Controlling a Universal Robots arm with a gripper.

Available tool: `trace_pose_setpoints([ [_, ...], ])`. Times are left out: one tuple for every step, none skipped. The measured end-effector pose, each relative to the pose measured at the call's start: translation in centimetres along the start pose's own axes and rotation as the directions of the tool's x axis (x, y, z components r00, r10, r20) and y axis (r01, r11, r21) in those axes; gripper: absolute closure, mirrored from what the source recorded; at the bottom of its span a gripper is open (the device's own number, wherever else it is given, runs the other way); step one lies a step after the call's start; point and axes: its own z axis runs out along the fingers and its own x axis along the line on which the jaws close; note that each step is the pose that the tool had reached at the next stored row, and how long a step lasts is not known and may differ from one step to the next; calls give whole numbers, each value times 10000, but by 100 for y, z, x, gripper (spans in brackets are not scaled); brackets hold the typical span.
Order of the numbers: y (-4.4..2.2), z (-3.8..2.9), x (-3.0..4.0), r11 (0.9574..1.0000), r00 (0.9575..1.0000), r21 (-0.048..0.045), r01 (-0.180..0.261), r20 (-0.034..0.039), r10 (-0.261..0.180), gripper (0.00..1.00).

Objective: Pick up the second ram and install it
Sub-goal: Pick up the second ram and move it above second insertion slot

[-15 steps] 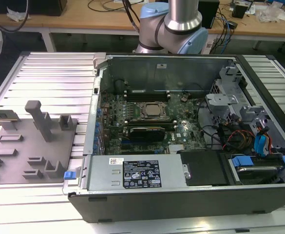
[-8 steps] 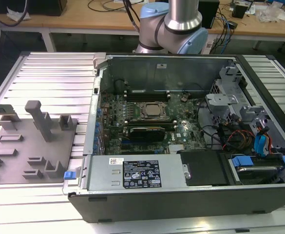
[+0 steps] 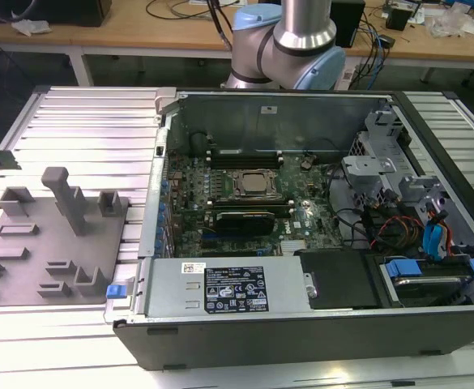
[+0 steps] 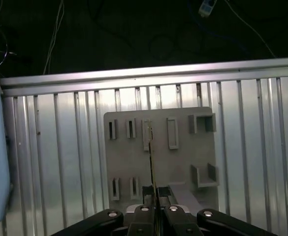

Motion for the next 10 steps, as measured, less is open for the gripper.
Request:
trace_pose_setpoints([
  [1,-12,-3,10000,10000,-2,0,31,0,86],
  [1,-37,-7,10000,10000,-4,1,53,-1,86],
  [2,-69,-10,10000,10000,-5,2,74,-2,86],
  [5,-95,-14,10000,9999,-9,3,143,-2,86],
  [5,-107,-16,10000,9999,-11,4,169,-4,86],
  [5,-121,-16,10000,9998,-14,19,192,-18,86],
  [5,-139,-16,10000,9997,-14,77,212,-77,86],
  [5,-156,-17,9999,9996,-15,162,216,-162,86],
  [5,-157,-17,9998,9996,-13,187,217,-186,86],
  [5,-158,-17,9998,9996,-14,188,217,-188,86],
])
